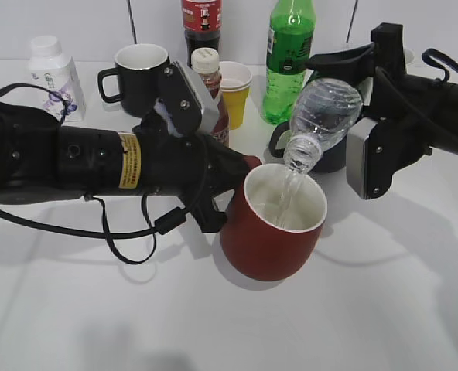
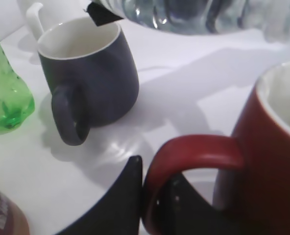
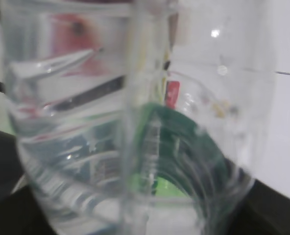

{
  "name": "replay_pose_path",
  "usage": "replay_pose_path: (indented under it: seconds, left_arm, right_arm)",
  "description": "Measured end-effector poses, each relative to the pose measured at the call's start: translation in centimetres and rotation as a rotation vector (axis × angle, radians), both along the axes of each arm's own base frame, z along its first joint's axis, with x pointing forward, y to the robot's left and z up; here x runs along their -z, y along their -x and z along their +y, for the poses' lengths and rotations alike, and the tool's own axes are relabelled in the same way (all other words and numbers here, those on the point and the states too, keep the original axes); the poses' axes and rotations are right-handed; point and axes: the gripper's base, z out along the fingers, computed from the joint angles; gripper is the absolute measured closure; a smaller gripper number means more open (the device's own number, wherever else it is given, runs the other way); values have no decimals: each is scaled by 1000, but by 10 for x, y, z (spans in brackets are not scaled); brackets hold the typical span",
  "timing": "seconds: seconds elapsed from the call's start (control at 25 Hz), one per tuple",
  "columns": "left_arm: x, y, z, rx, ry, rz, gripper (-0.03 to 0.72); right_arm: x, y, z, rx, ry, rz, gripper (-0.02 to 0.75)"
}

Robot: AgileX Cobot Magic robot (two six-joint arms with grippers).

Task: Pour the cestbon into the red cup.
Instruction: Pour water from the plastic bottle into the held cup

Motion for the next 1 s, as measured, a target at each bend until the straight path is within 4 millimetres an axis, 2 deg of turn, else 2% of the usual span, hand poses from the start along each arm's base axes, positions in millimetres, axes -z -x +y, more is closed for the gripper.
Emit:
replay_pose_path:
  seconds: [1.0]
  left_arm:
    - [0, 0, 0, 1, -2, 0, 629]
  right_arm:
    - [-3, 0, 0, -8, 3, -50, 269]
